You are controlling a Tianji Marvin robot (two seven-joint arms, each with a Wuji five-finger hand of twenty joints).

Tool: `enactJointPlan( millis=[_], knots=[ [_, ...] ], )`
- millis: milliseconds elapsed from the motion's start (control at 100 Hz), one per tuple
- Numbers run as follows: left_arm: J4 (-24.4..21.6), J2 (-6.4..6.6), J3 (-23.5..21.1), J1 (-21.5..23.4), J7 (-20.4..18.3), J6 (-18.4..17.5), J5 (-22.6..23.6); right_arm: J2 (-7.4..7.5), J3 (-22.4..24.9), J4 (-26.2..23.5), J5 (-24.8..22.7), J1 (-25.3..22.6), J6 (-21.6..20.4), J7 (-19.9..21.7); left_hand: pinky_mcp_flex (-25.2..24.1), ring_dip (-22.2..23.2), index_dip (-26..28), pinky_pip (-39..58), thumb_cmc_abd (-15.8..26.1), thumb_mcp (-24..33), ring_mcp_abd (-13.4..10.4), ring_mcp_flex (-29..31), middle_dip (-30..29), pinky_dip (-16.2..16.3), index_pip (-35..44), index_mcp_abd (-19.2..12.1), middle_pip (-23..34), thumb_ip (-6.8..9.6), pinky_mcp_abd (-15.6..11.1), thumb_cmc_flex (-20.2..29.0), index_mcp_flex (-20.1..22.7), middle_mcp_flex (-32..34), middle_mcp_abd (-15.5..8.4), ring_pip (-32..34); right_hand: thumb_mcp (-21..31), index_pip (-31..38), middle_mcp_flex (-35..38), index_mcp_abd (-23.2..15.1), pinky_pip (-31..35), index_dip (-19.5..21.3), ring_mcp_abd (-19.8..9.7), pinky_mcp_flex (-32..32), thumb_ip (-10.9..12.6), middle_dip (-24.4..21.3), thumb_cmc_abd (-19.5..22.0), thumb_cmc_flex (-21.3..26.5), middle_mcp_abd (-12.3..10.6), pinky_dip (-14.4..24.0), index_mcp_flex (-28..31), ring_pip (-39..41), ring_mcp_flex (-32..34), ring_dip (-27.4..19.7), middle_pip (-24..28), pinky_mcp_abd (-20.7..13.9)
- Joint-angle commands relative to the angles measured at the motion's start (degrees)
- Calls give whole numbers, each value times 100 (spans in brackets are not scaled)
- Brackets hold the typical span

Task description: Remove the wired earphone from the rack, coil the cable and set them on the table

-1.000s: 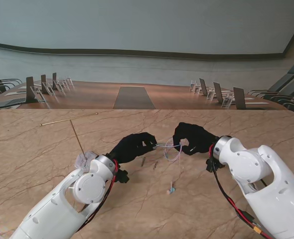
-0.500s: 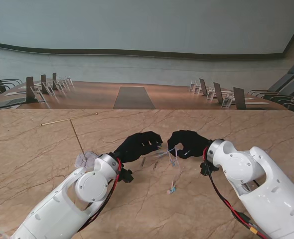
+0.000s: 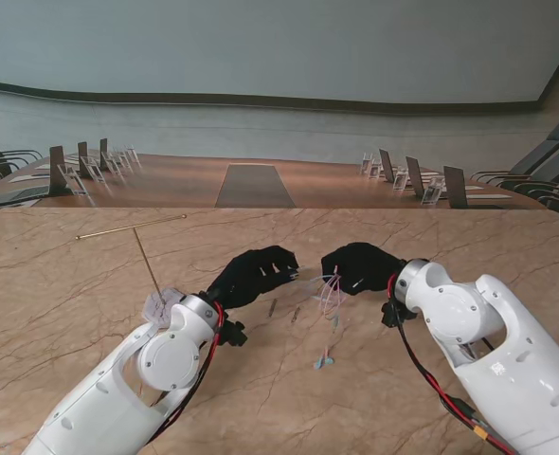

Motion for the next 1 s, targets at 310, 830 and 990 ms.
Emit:
enactJointPlan(
  millis=[310,830,990],
  knots=[
    [8,76,217,83,-236,91,40,-58,85,-83,-100,17,-93,-225,482,697,627,923,49,-187,25,498,868,560,1452,-123,890,83,-117,753,-422,370,-220,1051,289,380,188,-29,219,204,601,297,-297,190,-426,110,506,236,165,468,344,42,253,-247],
    [-242,166,356,78,-631,-54,-94,-117,261,1,-483,249,-261,-615,1008,947,630,1354,72,-381,208,866,1146,1169,1737,6,1230,112,48,906,-218,753,-172,1611,559,411,460,-89,460,413,754,732,217,435,-640,-102,607,385,388,735,731,139,607,-68],
    [-239,168,549,-22,-768,-34,-234,-126,284,4,-626,234,-217,-696,966,870,426,1235,82,-381,241,816,1060,1186,1542,20,1046,120,56,878,-140,726,-88,1469,548,402,527,-104,535,427,788,884,305,513,-642,-144,643,408,393,819,849,176,706,-10]
  ],
)
